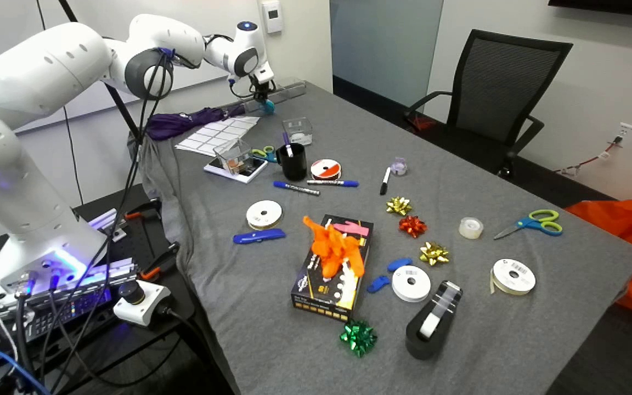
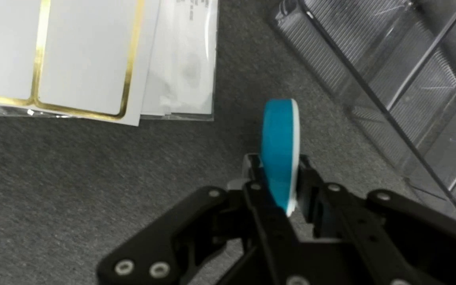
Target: Put the blue object inside the container
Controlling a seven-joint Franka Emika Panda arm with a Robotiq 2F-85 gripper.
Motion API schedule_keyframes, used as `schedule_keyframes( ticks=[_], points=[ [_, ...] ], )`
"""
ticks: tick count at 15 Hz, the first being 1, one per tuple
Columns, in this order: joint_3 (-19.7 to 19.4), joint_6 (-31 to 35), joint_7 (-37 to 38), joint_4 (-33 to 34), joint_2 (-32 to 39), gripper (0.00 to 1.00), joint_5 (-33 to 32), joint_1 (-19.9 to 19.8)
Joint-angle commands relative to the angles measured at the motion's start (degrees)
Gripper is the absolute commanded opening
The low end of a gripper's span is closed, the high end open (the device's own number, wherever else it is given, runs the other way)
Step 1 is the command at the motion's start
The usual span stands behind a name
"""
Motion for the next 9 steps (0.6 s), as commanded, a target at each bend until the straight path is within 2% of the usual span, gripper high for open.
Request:
schedule_keyframes(
  ticks=[1, 4, 9],
  points=[
    [3.8, -0.5, -6.2, -8.4, -7.0, 0.06, 1.9, -3.5],
    [6.2, -0.9, -11.6, -14.9, -12.2, 0.06, 2.5, -6.8],
    [6.0, -6.0, -20.5, -25.8, -20.8, 0.06, 0.9, -12.4]
  ],
)
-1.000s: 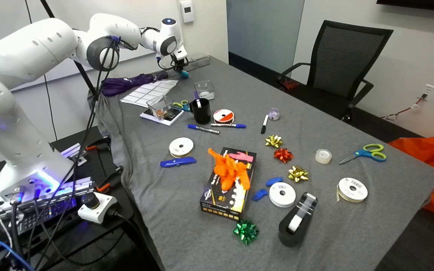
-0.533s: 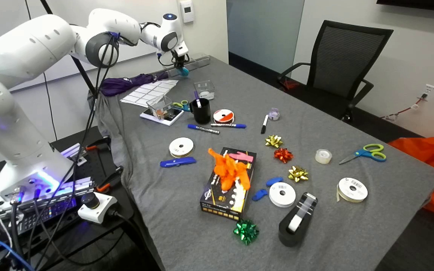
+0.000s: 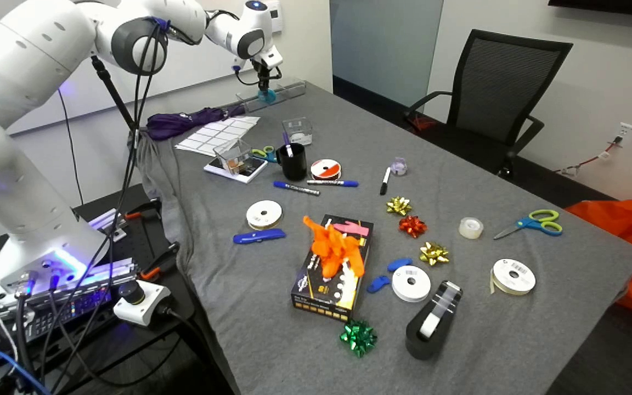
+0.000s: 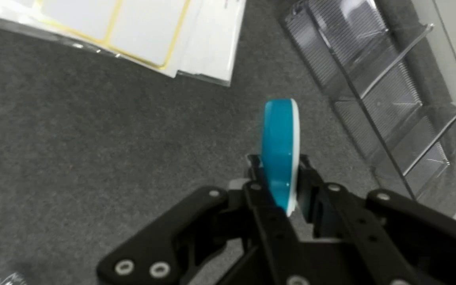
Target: Put the blue object inside the container
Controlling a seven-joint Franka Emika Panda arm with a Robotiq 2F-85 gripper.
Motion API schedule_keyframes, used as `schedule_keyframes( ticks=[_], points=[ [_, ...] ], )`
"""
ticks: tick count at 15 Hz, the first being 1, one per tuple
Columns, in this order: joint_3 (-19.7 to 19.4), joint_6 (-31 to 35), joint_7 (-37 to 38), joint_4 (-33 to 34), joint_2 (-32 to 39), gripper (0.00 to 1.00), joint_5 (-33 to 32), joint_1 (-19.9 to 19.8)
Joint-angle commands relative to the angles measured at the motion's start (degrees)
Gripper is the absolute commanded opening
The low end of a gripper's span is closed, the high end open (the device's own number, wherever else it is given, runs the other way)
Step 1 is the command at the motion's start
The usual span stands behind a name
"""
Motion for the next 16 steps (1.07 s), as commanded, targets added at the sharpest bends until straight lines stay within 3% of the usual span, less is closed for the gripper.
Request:
schedule_keyframes(
  ticks=[1, 6, 7, 13, 14, 15, 16],
  points=[
    [1.2, -3.7, -8.5, -13.6, -9.7, 0.06, -0.2, -5.5],
    [2.3, -8.2, -21.7, -25.4, -17.9, 0.06, 0.1, -11.6],
    [-1.5, -9.4, -26.1, -27.6, -20.1, 0.06, 3.9, -10.0],
    [-5.3, -12.9, -41.2, -42.2, -31.0, 0.06, 6.4, -10.3],
    [-6.5, -13.2, -37.9, -34.4, -25.4, 0.06, 6.6, -8.5],
    [-6.8, -13.1, -38.4, -35.8, -26.4, 0.24, 6.7, -8.4],
    [-7.1, -13.1, -38.3, -35.6, -26.5, 0.24, 6.6, -8.2]
  ],
)
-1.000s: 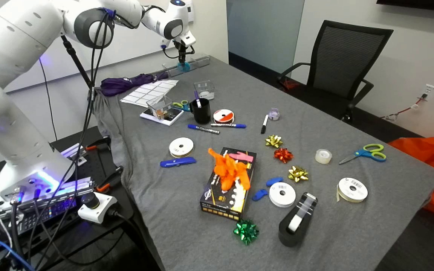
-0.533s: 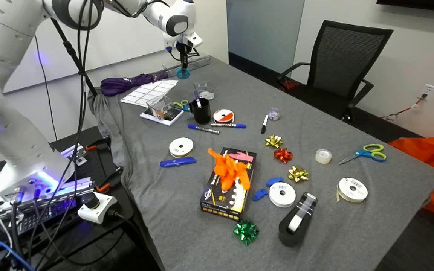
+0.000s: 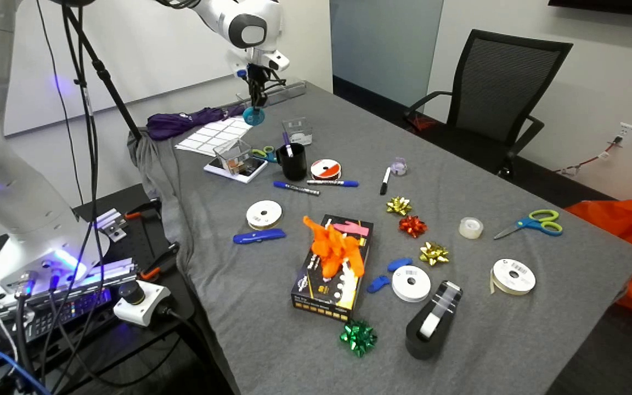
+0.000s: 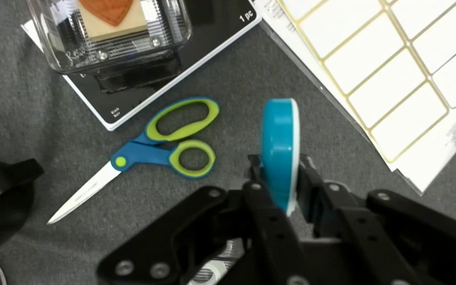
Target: Put the blue object inside the container
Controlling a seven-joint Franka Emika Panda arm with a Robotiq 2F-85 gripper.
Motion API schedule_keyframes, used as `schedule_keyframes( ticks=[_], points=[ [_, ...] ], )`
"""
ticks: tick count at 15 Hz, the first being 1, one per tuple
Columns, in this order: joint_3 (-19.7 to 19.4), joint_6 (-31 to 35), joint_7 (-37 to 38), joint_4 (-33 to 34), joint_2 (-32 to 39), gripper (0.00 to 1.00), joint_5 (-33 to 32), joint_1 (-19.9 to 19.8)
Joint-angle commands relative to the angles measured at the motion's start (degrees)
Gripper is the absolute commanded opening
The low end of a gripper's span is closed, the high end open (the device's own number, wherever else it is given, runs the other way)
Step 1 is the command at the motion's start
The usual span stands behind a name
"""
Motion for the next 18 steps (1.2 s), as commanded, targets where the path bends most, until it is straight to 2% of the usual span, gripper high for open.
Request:
schedule_keyframes(
  ticks=[1, 5, 6, 9, 14, 18],
  points=[
    [-2.1, -0.3, -0.7, 0.5, 0.1, 0.24, 1.3, 1.8],
    [-2.2, -0.2, -0.6, 0.8, 0.6, 0.24, 1.2, 2.1],
    [-2.2, -0.2, -0.6, 0.9, 0.6, 0.06, 1.2, 2.1],
    [-2.5, 0.4, -4.0, -4.1, -2.2, 0.06, 0.4, 1.6],
    [-3.3, -0.6, -18.6, -13.7, -8.0, 0.06, -2.2, -1.3],
    [-2.0, -0.3, -30.7, -19.6, -13.6, 0.06, 1.6, -5.2]
  ],
)
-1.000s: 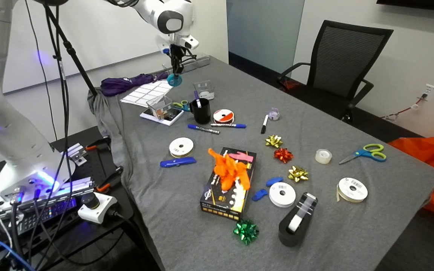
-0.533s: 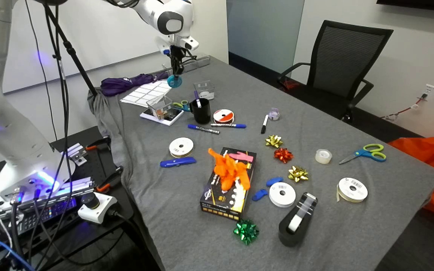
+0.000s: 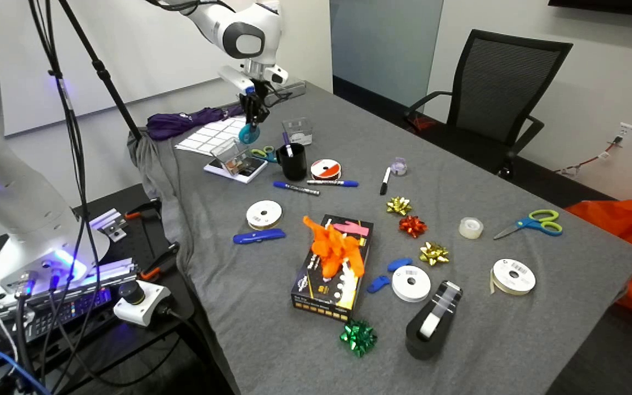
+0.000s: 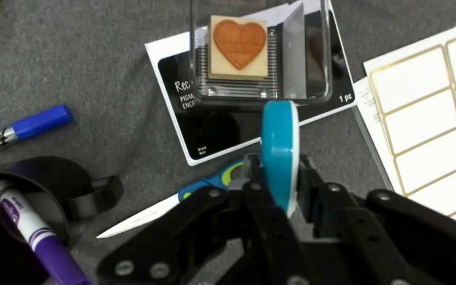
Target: Put the blue object inside the container
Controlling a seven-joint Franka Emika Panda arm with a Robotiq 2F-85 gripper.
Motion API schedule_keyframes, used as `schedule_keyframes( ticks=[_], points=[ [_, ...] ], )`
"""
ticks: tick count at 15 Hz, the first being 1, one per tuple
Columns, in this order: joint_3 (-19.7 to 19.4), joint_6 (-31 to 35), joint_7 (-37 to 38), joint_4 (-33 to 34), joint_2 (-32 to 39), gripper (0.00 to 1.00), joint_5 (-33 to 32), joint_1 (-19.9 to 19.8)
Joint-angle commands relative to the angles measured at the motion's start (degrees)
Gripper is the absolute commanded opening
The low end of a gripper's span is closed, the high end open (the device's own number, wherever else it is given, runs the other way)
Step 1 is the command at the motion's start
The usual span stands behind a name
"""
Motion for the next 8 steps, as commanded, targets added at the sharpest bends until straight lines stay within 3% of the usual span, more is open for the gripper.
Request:
schedule_keyframes(
  ticks=[1, 8],
  points=[
    [1.6, 0.1, -10.6, -8.2, -7.9, 0.06, 4.4, -3.7],
    [0.9, -1.5, -21.7, -15.6, -15.2, 0.06, 10.9, -4.9]
  ],
)
